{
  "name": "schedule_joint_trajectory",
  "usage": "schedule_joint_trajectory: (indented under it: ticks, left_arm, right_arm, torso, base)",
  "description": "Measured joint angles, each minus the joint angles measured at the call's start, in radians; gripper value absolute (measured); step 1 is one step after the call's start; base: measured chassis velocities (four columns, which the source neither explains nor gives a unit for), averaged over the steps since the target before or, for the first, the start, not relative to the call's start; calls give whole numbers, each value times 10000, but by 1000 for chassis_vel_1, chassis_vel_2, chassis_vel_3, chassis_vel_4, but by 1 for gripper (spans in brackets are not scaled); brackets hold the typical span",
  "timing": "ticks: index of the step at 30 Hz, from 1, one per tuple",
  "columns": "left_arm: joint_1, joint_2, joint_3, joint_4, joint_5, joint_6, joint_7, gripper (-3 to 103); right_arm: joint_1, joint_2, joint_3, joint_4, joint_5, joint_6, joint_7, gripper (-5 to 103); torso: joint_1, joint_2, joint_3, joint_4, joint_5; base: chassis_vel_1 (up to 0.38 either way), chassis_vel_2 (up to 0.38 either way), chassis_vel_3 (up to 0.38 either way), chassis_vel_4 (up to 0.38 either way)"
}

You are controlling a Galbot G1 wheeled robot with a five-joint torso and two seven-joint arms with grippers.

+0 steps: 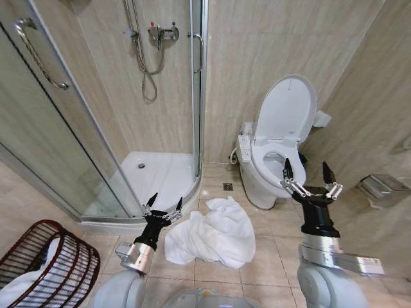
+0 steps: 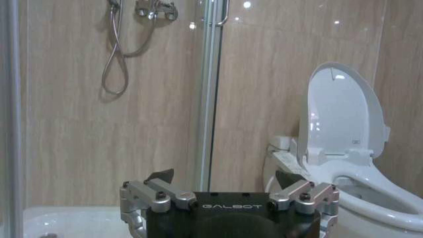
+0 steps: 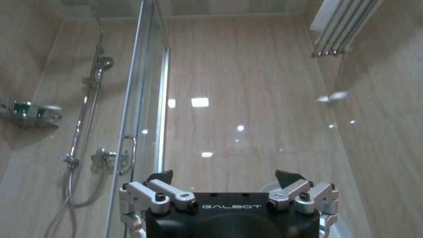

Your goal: Discard the used towel into the hamper.

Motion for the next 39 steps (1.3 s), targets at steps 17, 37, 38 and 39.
schedule_joint_trajectory:
  ticks: [17, 37, 38, 39]
  left_arm:
    - [0, 0, 0, 0, 0, 0, 0, 100]
    - [0, -1, 0, 0, 0, 0, 0, 100]
    - [0, -1, 0, 0, 0, 0, 0, 100]
    - [0, -1, 0, 0, 0, 0, 0, 100]
  right_arm:
    - [388, -63, -531, -1762, 888, -476, 1164, 100]
    - [1054, -548, -1269, -5855, 3008, -1260, 624, 100]
    - [1073, -624, -1319, -6047, 2988, -1337, 668, 100]
    - [1116, -756, -1346, -6366, 3041, -1522, 739, 100]
  torso:
    - [-256, -696, -441, 2, -2]
    - [-529, -1473, -946, 2, -1]
    - [-548, -1526, -978, 2, -1]
    - [-575, -1593, -1016, 2, 0]
  base:
    - [0, 0, 0, 0]
    - [0, 0, 0, 0]
    - [0, 0, 0, 0]
    - [0, 0, 0, 0]
